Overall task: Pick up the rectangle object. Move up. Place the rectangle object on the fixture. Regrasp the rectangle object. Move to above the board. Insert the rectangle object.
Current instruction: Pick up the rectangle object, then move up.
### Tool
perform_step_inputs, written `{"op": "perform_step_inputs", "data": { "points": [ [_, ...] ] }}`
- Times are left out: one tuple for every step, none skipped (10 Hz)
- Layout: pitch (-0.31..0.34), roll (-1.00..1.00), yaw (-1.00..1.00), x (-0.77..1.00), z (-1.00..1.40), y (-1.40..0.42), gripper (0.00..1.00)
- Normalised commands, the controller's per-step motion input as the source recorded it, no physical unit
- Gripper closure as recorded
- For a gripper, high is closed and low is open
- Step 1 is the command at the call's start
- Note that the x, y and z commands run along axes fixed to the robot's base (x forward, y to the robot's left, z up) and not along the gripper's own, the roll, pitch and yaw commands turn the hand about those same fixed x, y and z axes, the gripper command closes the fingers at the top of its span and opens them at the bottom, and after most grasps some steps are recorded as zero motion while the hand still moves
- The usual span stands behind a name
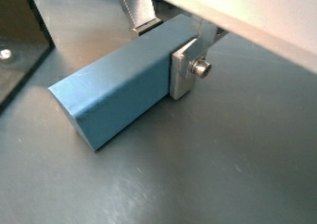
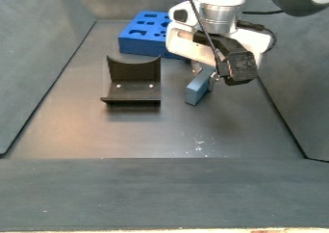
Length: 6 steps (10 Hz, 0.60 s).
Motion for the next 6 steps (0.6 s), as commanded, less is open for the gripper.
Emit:
{"op": "perform_step_inputs", "data": {
  "points": [
    [0.000, 0.00, 0.00, 0.00, 0.00, 0.00, 1.00],
    [0.000, 0.00, 0.00, 0.00, 0.00, 0.00, 1.00],
    [0.000, 0.00, 0.00, 0.00, 0.00, 0.00, 1.00],
    [0.000, 0.00, 0.00, 0.00, 0.00, 0.00, 1.00],
    [0.000, 0.00, 0.00, 0.00, 0.00, 0.00, 1.00],
    [0.000, 0.00, 0.00, 0.00, 0.59, 0.00, 1.00]
  ]
}}
